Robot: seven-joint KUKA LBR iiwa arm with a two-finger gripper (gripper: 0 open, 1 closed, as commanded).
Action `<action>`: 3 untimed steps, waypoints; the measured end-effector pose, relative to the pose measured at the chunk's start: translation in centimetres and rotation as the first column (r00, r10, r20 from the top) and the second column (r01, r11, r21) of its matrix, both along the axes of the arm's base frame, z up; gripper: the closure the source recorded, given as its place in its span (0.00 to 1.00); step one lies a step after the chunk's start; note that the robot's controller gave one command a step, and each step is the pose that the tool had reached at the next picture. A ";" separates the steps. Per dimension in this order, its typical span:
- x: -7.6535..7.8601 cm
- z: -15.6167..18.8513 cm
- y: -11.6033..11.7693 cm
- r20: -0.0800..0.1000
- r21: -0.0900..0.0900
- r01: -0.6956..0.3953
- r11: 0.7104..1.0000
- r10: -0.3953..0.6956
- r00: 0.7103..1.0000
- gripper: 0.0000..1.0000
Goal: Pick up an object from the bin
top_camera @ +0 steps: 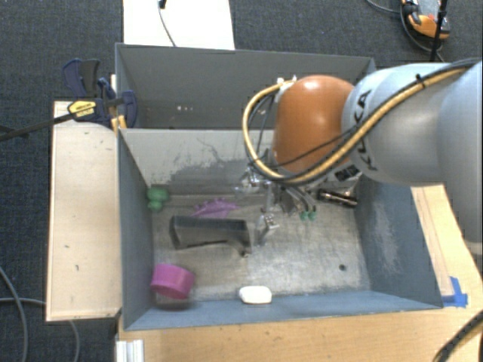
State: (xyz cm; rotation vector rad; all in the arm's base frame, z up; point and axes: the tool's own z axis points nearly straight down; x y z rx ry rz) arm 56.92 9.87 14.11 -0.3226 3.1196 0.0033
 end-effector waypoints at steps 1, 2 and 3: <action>1.2 -0.7 3.5 0.000 -0.002 -0.103 0.995 0.103 0.995 0.00; 0.1 -6.8 6.6 0.006 0.002 0.032 0.999 -0.032 0.999 0.00; 1.4 -6.4 6.4 0.012 0.004 -0.169 0.986 0.169 0.986 1.00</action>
Offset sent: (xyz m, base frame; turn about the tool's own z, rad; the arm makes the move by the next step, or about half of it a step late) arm -0.0024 0.0661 -0.0711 0.0303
